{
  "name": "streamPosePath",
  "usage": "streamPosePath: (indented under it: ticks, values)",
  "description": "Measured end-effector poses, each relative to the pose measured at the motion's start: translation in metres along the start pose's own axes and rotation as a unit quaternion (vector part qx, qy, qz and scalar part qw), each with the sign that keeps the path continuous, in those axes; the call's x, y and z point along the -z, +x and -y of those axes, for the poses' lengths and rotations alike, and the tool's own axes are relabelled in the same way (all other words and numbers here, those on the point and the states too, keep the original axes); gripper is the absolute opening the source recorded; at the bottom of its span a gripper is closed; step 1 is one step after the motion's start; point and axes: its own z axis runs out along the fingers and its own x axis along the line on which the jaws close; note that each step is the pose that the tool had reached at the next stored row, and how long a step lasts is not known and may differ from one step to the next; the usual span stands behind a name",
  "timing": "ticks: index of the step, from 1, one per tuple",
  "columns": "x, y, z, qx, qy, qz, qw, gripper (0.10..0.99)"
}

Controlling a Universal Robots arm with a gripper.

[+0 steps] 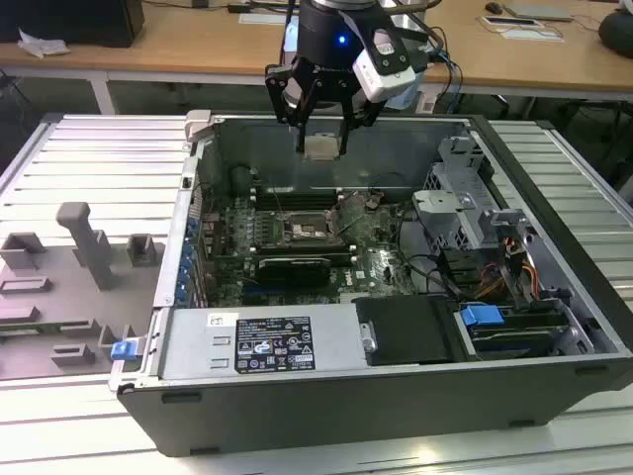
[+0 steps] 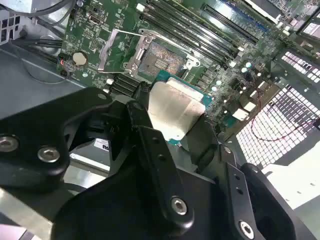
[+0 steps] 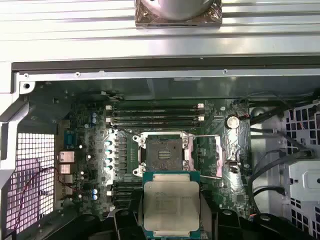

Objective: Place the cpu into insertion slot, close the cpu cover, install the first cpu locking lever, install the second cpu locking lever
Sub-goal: 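Place the cpu into insertion slot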

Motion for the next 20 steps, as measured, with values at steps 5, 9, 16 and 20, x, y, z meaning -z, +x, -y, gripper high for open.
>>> streamPosePath:
  ticks: [5,9,16,20]
  values:
    - [-0.0002,0.0000,0.0000,-0.040,-0.0007,0.0036,0.9992,0.541]
    - [-0.0006,0.0000,0.0001,-0.075,-0.0014,0.0068,0.9971,0.541]
    - [-0.0013,0.0000,0.0001,-0.131,-0.0024,0.0117,0.9913,0.541]
    - [-0.0017,0.0000,0.0002,-0.158,-0.0030,0.0142,0.9873,0.541]
